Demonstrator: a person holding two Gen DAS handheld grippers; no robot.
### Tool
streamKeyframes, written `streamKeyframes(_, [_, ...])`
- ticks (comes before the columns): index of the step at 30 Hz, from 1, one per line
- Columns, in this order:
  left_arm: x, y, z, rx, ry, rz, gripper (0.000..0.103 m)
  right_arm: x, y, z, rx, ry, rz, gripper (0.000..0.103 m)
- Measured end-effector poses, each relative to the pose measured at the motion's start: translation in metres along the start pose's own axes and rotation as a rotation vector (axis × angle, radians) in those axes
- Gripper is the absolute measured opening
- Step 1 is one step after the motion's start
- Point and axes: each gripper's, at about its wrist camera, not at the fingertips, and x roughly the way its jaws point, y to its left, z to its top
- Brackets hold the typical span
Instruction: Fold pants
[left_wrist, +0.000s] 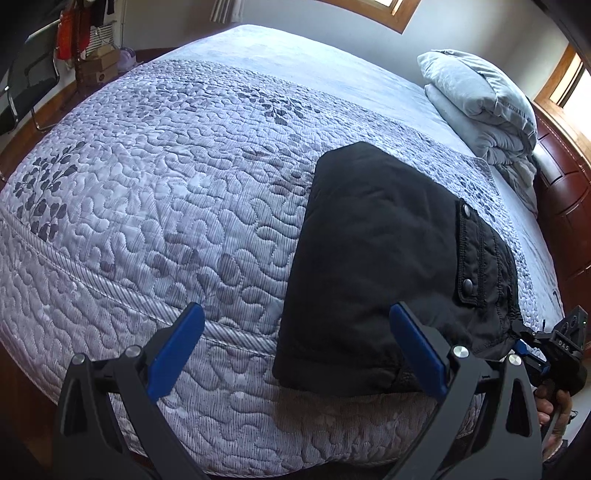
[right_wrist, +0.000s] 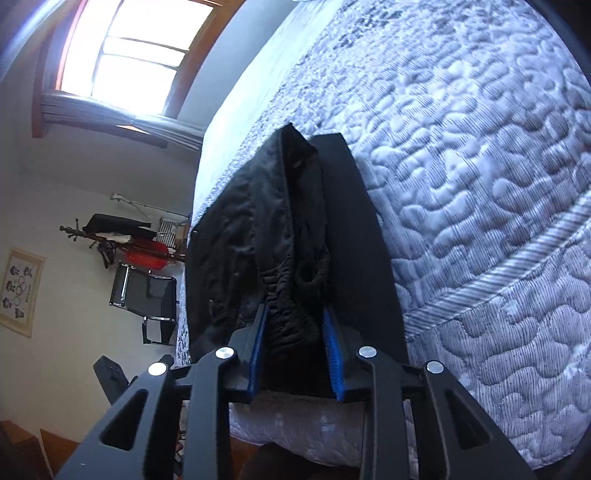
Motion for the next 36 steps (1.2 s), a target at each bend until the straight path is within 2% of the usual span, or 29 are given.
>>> streamKeyframes(11, [0.004,0.002,-0.005,0.003,0.018,0.0,0.1,0.0,-0.007,-0.002,0.009,0.007,0.01,0.029])
streamKeyframes(12, [0.005,0.001,-0.005,0.005,0.022,-0.002,0.1,0.0,-0.006,-0.002,0.008,0.009,0.014,0.03])
streamKeyframes(13, [0.005,0.0,-0.005,0.007,0.029,-0.003,0.1,-0.002,-0.006,-0.002,0.013,0.014,0.015,0.037])
streamKeyframes(15, [0.005,-0.002,-0.007,0.011,0.047,-0.019,0.1,-0.013,-0.005,-0.004,0.031,-0.014,0.02,0.042])
streamKeyframes(18, [-0.001,-0.002,-0.01,0.019,0.056,-0.069,0.1,-0.037,-0.003,-0.007,0.014,-0.052,0.046,0.042])
streamKeyframes(23, [0.0,-0.003,-0.005,0.062,0.06,-0.061,0.1,-0.062,-0.001,-0.009,-0.038,-0.071,0.01,0.043])
streamKeyframes(25, [0.003,-0.004,0.0,0.054,0.081,-0.089,0.1,-0.065,0.005,-0.009,-0.073,-0.079,0.0,0.043])
streamKeyframes(27, [0.003,-0.01,0.004,0.041,0.1,-0.167,0.1,-0.061,0.016,-0.008,-0.106,-0.065,0.021,0.043])
streamKeyframes(31, [0.002,-0.04,0.007,0.11,0.084,-0.235,0.1,-0.046,0.046,-0.01,-0.19,-0.039,0.04,0.043])
streamKeyframes(33, [0.007,-0.056,0.006,0.162,0.077,-0.23,0.1,-0.036,0.062,-0.013,-0.244,-0.023,0.052,0.043])
streamKeyframes(36, [0.032,-0.066,0.004,0.2,0.124,-0.138,0.1,-0.016,0.075,-0.014,-0.288,0.023,0.035,0.043])
